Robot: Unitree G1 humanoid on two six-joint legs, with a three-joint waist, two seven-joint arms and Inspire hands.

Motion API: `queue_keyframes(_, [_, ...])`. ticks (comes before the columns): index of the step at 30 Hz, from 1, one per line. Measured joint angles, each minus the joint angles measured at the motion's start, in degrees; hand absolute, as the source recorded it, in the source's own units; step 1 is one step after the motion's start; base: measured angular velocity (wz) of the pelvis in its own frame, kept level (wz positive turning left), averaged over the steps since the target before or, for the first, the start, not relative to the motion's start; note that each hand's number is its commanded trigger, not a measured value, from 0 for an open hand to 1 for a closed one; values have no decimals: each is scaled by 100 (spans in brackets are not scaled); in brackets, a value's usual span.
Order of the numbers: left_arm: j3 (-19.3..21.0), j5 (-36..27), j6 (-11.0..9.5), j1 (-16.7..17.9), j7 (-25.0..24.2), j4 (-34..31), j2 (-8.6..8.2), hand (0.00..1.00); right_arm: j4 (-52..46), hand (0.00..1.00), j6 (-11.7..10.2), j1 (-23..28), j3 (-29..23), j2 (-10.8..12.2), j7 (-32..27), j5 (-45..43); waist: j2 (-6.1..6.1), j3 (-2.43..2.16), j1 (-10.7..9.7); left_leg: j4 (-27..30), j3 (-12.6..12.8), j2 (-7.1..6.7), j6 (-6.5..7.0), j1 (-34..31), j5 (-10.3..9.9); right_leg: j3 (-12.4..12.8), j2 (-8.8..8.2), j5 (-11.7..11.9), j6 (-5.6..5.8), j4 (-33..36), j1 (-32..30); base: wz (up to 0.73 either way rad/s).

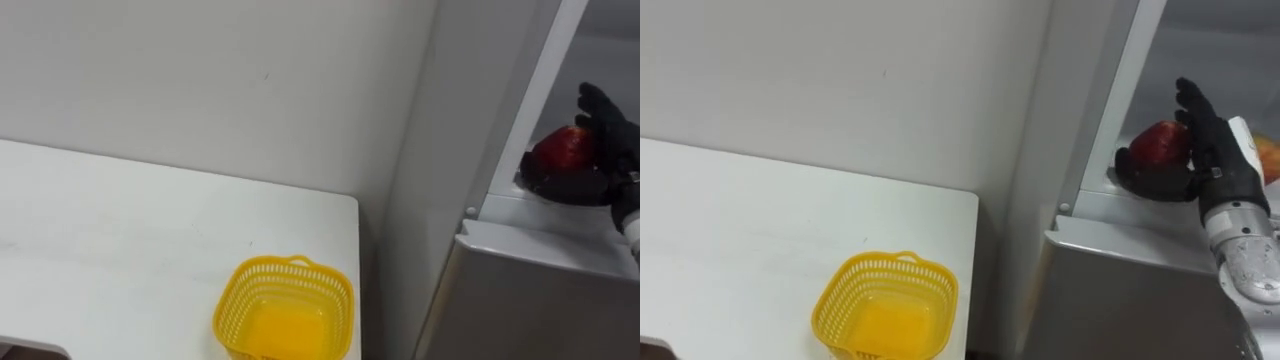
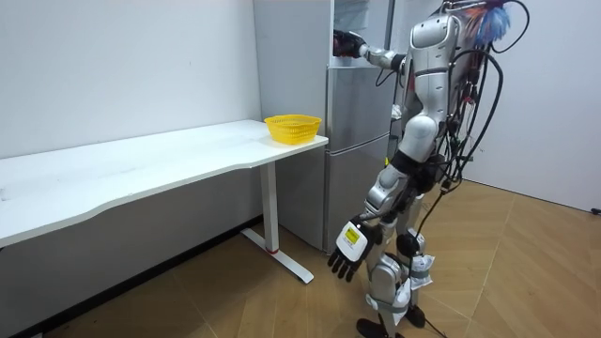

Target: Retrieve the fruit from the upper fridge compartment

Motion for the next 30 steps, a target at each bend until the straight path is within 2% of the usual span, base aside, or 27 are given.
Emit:
queue_keyframes(4, [101,7,92,9,-1,-47,0,0,187,100,15,-35,-41,-50,269,327,29,-15,-48,33,-63,-1,0,-7,0,-54,-3,3,-4,-1,37,9])
queue_keyframes(6, [106,-32,122,24,4,-139,12,0,239,100,126,-60,-42,-181,507,557,30,-19,-48,47,-64,3,0,-5,0,-51,-2,3,-4,5,41,0])
queue_keyframes(12, [105,-31,167,17,16,-266,20,0,591,100,192,-325,-41,-279,925,672,26,-20,-80,68,-62,4,0,7,-1,-23,4,6,-10,7,48,0])
queue_keyframes(23, [105,-84,211,-18,49,-264,47,0,649,100,236,-381,-72,-314,1191,666,-20,-19,-75,90,-62,10,3,36,-13,-17,9,7,-11,7,81,0])
queue_keyframes(30, [98,-83,202,-80,48,-263,61,0,261,100,274,-348,-41,-314,1222,334,-17,-14,-6,106,-5,15,5,34,-23,110,6,6,-12,90,21,-6])
